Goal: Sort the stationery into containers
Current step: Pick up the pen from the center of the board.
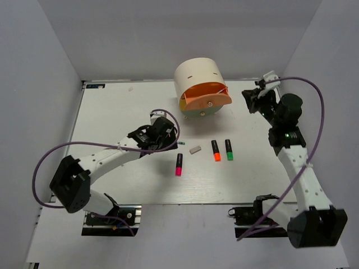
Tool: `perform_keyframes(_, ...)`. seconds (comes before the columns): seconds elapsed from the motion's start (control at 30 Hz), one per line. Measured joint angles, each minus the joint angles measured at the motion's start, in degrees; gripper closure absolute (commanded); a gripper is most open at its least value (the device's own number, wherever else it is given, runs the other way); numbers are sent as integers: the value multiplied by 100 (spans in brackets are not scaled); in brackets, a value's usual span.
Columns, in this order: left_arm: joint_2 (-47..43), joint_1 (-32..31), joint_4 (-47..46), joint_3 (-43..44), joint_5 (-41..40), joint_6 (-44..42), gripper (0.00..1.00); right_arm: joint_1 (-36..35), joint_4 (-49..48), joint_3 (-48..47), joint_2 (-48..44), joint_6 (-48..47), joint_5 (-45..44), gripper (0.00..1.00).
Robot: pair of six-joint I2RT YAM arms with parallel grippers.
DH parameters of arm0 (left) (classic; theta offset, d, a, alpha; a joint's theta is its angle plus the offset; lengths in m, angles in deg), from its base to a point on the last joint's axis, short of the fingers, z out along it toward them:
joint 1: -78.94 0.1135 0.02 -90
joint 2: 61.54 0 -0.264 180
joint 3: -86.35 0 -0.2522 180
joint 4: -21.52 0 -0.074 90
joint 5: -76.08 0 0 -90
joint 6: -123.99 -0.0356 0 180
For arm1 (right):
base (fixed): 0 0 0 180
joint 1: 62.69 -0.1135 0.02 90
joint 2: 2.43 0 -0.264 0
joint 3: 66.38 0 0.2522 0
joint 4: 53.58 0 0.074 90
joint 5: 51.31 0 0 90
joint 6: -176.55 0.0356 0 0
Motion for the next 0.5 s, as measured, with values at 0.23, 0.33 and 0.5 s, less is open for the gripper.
perform_keyframes(0.23,1099,256,306,424,380,1799,54,0,188,682,-1386,79,382,97)
perform_keyframes(0.33,1217,424,341,476,446,2269,54,0,280,935,-1884,105,505,95)
perform_keyframes(0.5,1388,708,525,887,367,2911,37,0,310,1303,-2437,168,645,94)
